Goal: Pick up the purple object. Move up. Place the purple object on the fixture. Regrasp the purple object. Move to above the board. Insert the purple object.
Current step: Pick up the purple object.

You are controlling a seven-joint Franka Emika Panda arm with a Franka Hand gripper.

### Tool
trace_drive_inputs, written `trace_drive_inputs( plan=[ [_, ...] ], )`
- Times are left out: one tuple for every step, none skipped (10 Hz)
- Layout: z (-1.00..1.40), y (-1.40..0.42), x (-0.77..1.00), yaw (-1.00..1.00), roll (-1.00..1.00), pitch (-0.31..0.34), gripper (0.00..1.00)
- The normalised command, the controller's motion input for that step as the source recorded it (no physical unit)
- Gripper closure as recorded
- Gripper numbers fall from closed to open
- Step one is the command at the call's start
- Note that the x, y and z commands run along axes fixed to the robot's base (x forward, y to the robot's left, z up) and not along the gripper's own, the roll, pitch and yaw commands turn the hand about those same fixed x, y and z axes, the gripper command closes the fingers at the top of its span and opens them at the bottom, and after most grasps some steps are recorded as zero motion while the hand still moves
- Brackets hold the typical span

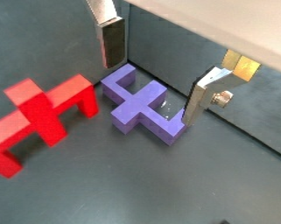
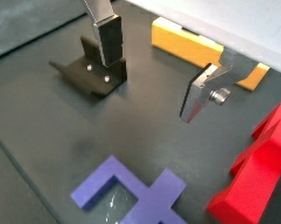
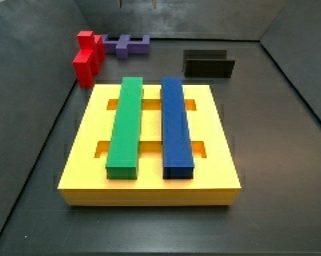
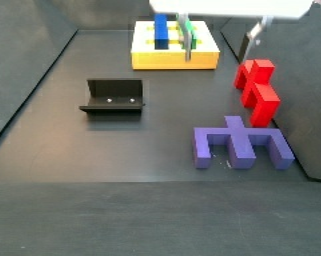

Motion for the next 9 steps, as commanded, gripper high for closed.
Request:
trace_drive_inputs(
  plan=[
    [-0.7,0.33,0.0,0.27,-0.07,0.0,0.0],
    [-0.68,0.19,0.0,0.21,0.0,0.0,0.0],
    [-0.76,0.06,-0.03,0.14,0.01,0.0,0.0],
    [-0.8,0.06,0.0,0.13,0.01,0.0,0.0],
    [-0.77,0.03,-0.02,0.08,0.0,0.0,0.0],
    [-0.7,0.04,-0.07,0.08,0.0,0.0,0.0],
    [-0.63,0.06,-0.19,0.01,0.02,-0.02,0.0],
    [-0.51,0.07,-0.26,0.0,0.0,-0.06,0.0],
    [-0.44,0.07,-0.31,-0.03,0.0,-0.099,0.0]
  ],
)
